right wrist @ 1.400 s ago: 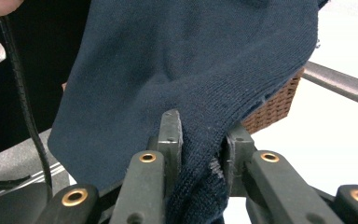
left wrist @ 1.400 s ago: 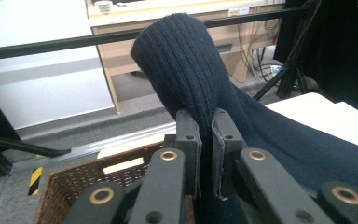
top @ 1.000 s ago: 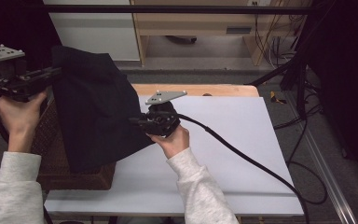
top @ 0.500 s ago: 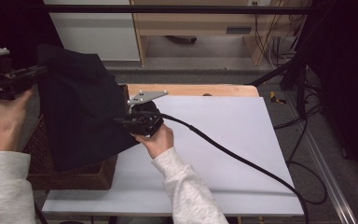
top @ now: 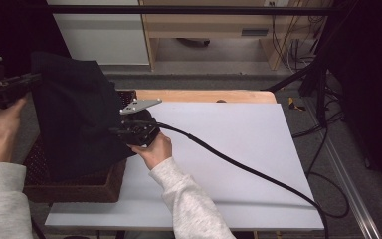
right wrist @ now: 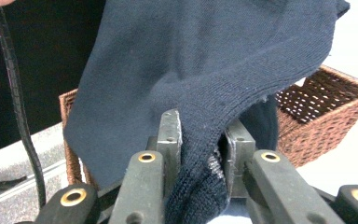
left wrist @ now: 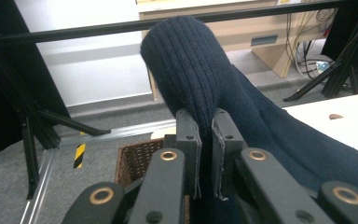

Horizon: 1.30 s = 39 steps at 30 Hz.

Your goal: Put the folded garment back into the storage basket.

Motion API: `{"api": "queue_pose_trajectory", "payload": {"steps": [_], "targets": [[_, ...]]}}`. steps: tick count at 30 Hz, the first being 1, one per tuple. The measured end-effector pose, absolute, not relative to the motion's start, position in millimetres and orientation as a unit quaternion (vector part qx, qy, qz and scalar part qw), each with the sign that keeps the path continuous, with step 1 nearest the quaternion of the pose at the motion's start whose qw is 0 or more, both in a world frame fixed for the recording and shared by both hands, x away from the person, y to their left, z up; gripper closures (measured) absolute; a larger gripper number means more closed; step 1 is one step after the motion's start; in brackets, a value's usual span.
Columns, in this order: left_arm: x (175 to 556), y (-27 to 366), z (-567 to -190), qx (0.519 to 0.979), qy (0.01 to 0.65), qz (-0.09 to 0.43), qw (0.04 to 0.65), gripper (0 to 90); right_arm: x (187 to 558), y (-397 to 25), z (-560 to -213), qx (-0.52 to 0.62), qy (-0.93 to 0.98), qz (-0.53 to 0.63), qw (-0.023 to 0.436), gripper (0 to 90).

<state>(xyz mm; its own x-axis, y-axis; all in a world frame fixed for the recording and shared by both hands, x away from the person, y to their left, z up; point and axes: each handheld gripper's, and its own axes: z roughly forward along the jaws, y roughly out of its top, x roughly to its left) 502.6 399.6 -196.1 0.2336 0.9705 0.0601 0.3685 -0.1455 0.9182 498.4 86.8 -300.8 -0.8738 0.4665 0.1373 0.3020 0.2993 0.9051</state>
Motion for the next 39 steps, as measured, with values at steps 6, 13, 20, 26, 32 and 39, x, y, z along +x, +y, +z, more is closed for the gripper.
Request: {"api": "queue_pose_trajectory", "payload": {"steps": [6, 13, 20, 26, 32, 39], "targets": [[502, 407, -199, 0.665, 0.505, 0.360, 0.415, 83.5, 500, 99, -305, 0.238, 0.808, 0.535, 0.070, 74.0], [499, 417, -200, 0.668, 0.508, 0.363, 0.405, 83.4, 502, 114, -308, 0.233, 0.810, 0.534, 0.066, 74.1], [498, 427, -203, 0.673, 0.511, 0.364, 0.392, 83.4, 500, 132, -317, 0.231, 0.811, 0.534, 0.060, 74.0], [500, 430, -210, 0.680, 0.511, 0.361, 0.383, 83.4, 498, 144, -331, 0.236, 0.809, 0.535, 0.059, 74.0], [507, 430, -222, 0.690, 0.509, 0.353, 0.375, 83.4, 496, 151, -347, 0.243, 0.811, 0.529, 0.058, 74.0], [521, 423, -240, 0.707, 0.500, 0.340, 0.366, 83.4, 492, 157, -363, 0.247, 0.816, 0.519, 0.064, 73.9]]}}
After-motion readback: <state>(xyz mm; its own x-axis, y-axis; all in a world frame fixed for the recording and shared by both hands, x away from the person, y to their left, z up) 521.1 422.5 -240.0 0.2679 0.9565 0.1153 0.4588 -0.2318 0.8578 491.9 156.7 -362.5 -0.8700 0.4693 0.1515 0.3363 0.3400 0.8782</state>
